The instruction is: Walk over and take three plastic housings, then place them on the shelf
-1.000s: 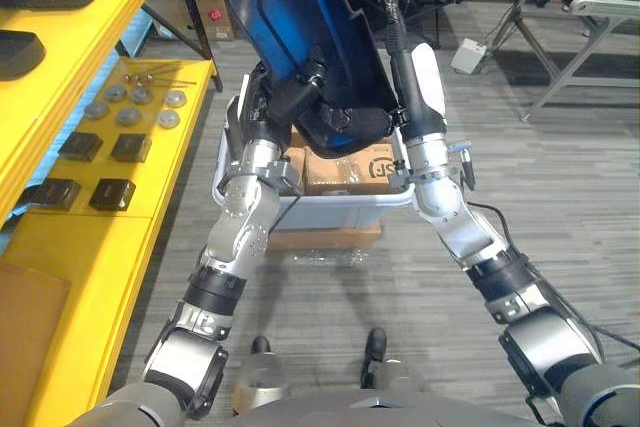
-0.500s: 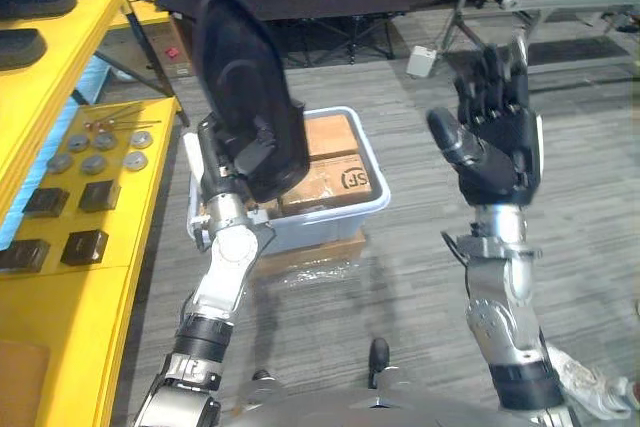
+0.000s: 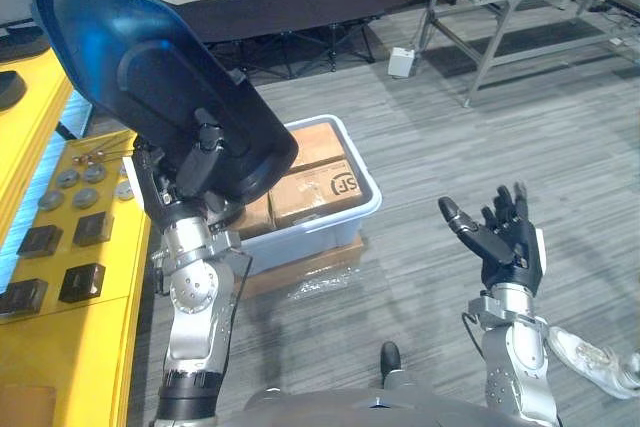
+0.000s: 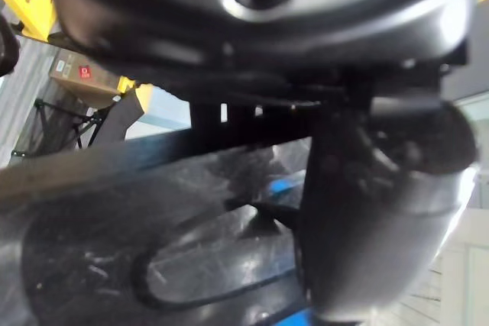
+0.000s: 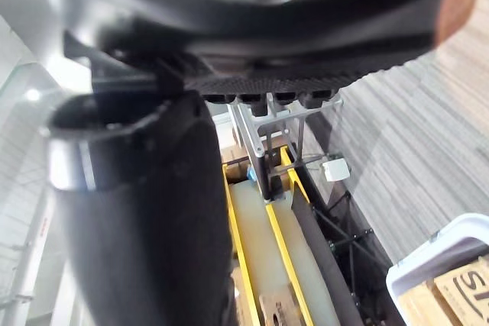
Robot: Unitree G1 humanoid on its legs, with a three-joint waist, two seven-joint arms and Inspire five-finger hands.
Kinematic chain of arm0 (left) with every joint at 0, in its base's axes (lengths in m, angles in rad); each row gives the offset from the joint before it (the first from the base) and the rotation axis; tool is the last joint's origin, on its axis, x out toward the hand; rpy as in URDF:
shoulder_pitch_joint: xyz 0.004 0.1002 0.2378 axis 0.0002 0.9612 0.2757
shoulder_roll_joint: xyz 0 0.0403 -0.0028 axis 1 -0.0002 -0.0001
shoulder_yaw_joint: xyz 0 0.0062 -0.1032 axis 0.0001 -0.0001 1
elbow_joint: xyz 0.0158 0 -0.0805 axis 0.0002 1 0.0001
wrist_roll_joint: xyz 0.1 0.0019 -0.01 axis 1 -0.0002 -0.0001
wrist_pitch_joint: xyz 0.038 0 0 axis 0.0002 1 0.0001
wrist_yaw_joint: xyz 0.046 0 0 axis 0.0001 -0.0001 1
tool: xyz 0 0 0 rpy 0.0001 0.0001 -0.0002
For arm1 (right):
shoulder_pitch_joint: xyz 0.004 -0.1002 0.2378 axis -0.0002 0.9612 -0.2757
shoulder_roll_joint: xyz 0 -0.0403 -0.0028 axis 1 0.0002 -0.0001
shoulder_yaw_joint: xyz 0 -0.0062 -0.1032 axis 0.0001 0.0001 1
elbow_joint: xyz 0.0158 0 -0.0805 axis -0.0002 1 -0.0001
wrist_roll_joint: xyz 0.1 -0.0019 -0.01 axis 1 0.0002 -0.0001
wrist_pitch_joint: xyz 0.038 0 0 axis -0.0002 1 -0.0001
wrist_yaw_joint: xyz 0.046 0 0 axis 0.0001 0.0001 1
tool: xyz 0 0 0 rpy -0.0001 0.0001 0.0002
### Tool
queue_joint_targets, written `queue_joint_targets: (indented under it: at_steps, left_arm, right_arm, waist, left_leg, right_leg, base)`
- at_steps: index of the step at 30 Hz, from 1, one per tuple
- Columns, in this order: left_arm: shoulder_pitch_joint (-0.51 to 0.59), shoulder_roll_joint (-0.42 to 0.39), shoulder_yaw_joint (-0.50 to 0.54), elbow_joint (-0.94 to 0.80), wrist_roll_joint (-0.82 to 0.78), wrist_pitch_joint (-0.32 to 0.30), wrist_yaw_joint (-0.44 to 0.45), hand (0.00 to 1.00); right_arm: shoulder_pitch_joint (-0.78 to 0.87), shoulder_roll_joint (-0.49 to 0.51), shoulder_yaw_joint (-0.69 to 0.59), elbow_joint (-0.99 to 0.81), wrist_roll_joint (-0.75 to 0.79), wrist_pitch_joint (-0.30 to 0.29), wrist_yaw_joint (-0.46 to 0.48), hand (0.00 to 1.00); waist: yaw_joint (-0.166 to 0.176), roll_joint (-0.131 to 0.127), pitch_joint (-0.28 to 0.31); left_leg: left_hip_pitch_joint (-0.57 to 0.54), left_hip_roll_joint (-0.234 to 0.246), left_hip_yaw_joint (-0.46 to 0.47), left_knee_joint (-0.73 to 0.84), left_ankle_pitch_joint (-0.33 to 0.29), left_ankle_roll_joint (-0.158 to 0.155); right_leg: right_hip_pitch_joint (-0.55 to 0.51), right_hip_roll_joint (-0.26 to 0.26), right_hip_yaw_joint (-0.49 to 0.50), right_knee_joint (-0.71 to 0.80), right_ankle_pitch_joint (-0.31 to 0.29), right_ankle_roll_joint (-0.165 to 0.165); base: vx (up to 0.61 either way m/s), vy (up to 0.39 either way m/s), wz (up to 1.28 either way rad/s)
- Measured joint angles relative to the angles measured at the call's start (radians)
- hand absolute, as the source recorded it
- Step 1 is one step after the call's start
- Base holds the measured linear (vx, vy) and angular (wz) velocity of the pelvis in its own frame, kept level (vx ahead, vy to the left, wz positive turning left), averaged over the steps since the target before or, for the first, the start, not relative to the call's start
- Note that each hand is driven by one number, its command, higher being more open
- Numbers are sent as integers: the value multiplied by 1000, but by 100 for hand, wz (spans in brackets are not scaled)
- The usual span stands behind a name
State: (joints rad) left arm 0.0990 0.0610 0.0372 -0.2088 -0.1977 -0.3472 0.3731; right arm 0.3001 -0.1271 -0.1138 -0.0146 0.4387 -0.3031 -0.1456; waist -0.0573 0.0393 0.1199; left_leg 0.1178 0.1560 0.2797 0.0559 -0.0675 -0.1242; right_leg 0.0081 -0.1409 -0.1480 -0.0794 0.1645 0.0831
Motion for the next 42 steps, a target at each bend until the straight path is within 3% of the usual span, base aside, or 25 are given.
queue_joint_targets:
  at_steps: [4,11,14,21,26,27,28,30,31,32,35,38,40,42]
  left_arm:
    - [72,-6,22,-39,1,4,3,0]
    - [158,-9,78,-177,16,38,19,0]
    - [200,-32,153,-192,19,43,39,0]
    - [373,-104,339,-194,-13,42,38,0]
    - [474,-150,416,-195,-141,30,-35,0]
    - [482,-153,415,-198,-151,28,-49,0]
    - [485,-156,410,-207,-154,27,-87,0]
    - [463,-151,386,-218,-155,18,-175,0]
    - [449,-150,357,-221,-154,13,-208,0]
    - [448,-149,349,-225,-154,13,-213,0]
    - [440,-132,337,-253,-147,13,-211,0]
    - [411,-111,297,-268,-145,14,-240,0]
    - [368,-74,226,-268,-145,15,-288,0]
    - [340,-52,179,-267,-134,15,-316,0]
  right_arm:
    - [-2,7,1,3,2,13,-8,100]
    - [-46,17,72,31,16,58,17,100]
    - [-91,16,135,47,4,65,57,100]
    - [-245,6,283,139,-4,80,72,100]
    - [-301,11,408,140,-99,109,58,100]
    - [-303,11,411,140,-116,119,53,100]
    - [-301,8,408,140,-121,123,43,100]
    - [-293,-12,379,134,-139,133,6,100]
    - [-285,-30,350,134,-164,145,-9,100]
    - [-282,-34,342,134,-169,150,-12,100]
    - [-269,-33,330,134,-191,150,9,100]
    - [-261,-33,321,134,-196,137,36,100]
    - [-217,-33,289,112,-195,112,37,100]
    - [-175,-33,261,93,-194,104,37,100]
  waist:
    - [8,-3,-2]
    - [71,-1,-8]
    - [116,0,-9]
    - [270,-26,-24]
    - [334,-33,-28]
    - [332,-28,-25]
    - [306,-26,-25]
    - [253,-35,-22]
    - [256,-15,-13]
    - [262,-16,-12]
    - [265,-9,2]
    - [239,0,10]
    - [197,1,14]
    - [177,-1,15]
  left_leg:
    - [-8,0,-26,13,-12,4]
    - [-76,-8,-191,15,9,2]
    - [-105,-12,-274,14,32,5]
    - [-144,-52,-460,24,47,1]
    - [-148,-86,-520,31,47,6]
    - [-158,-89,-521,30,49,11]
    - [-189,-79,-476,34,55,47]
    - [-222,-34,-317,35,110,76]
    - [-222,-27,-278,16,152,31]
    - [-218,-35,-279,7,159,29]
    - [-217,-52,-257,-7,158,36]
    - [-231,-59,-255,-7,163,54]
    - [-251,-82,-308,-9,176,66]
    - [-249,-100,-342,-32,198,63]
  right_leg:
    - [12,-4,-22,-5,-12,-3]
    - [48,-13,-174,-6,-34,-8]
    - [74,-13,-262,-6,-42,-7]
    - [156,-26,-447,-6,-85,19]
    - [210,-46,-523,2,-108,38]
    - [221,-51,-545,12,-115,44]
    - [233,-61,-612,37,-130,47]
    - [257,-76,-721,76,-153,62]
    - [267,-90,-752,105,-171,79]
    - [267,-101,-754,113,-172,80]
    - [250,-126,-726,123,-179,82]
    - [220,-135,-660,156,-205,88]
    - [175,-116,-506,226,-286,78]
    - [161,-118,-463,276,-330,69]
  base:
    - [-47,6,16]
    - [-11,-22,61]
    - [21,-30,77]
    - [24,-16,80]
    - [38,6,44]
    - [16,-7,98]
    - [4,-14,120]
    - [-5,17,183]
    - [-8,76,137]
    - [-6,132,50]
    - [-21,121,-11]
    - [-38,48,1]
    - [-89,-10,64]
    - [-38,-68,68]
